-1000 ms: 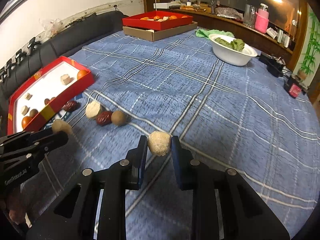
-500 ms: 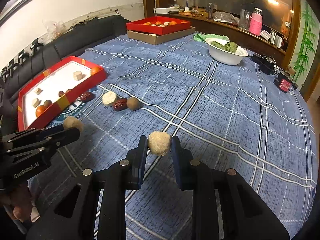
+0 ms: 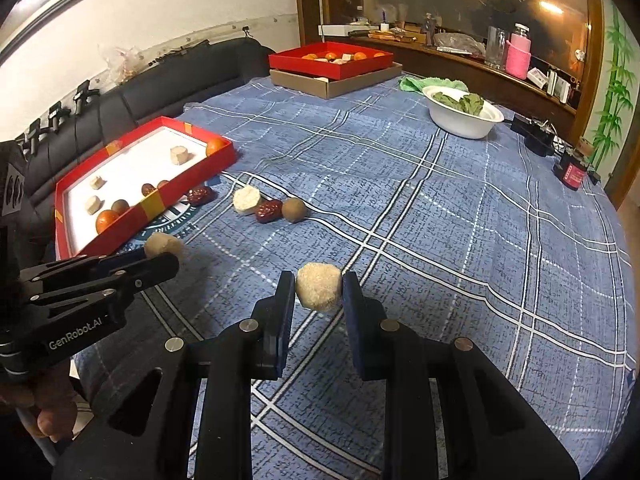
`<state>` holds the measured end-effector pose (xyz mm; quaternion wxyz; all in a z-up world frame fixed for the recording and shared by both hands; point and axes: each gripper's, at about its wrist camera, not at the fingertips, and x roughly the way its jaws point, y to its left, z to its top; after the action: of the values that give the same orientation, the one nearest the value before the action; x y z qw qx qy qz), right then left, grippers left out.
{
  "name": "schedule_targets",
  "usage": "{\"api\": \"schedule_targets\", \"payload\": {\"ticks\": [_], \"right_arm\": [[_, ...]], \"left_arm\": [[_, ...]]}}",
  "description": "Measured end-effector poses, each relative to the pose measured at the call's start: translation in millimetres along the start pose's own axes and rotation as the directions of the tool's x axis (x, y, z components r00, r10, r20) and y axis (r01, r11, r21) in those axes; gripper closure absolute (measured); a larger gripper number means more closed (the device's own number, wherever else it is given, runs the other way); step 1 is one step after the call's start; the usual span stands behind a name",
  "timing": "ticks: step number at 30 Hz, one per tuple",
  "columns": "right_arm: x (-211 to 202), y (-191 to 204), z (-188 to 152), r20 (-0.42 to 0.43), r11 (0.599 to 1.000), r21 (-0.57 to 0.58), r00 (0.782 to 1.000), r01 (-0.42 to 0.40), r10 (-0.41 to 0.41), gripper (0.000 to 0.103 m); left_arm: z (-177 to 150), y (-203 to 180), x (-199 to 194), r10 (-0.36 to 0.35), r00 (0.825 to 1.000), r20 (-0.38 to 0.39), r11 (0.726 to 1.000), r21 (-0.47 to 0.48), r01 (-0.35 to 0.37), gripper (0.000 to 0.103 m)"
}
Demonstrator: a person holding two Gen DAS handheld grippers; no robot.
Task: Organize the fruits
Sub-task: 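Lift both held pastries and carry them over the red box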
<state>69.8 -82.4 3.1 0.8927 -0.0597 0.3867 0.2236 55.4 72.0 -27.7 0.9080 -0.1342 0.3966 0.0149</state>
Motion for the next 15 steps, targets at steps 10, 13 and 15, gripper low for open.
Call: {"api": "schedule_targets", "payload": {"ticks": [10, 13, 15], "right_arm": [[-9.5, 9.1, 6.0, 0.034, 0.999, -0.012, 0.999, -0.033, 0.034, 0.080], [-9.4, 10.2, 7.3, 0.037, 0.999, -0.012, 0.999, -0.038, 0.039, 0.080], [-10.2, 9.8, 7.9, 0.040, 0.999, -0.011, 0.998, -0.039, 0.040, 0.080]], "left_arm": [[7.3, 15.2, -19.8, 0.020, 0.998, 0.053, 0.999, -0.027, -0.019, 0.077], [9.7, 20.7, -26.0, 0.031, 0.997, 0.071, 0.999, -0.036, -0.028, 0.077], [11.8, 25.8, -30.5, 0.043, 0.995, 0.087, 0.998, -0.045, -0.039, 0.077]]}}
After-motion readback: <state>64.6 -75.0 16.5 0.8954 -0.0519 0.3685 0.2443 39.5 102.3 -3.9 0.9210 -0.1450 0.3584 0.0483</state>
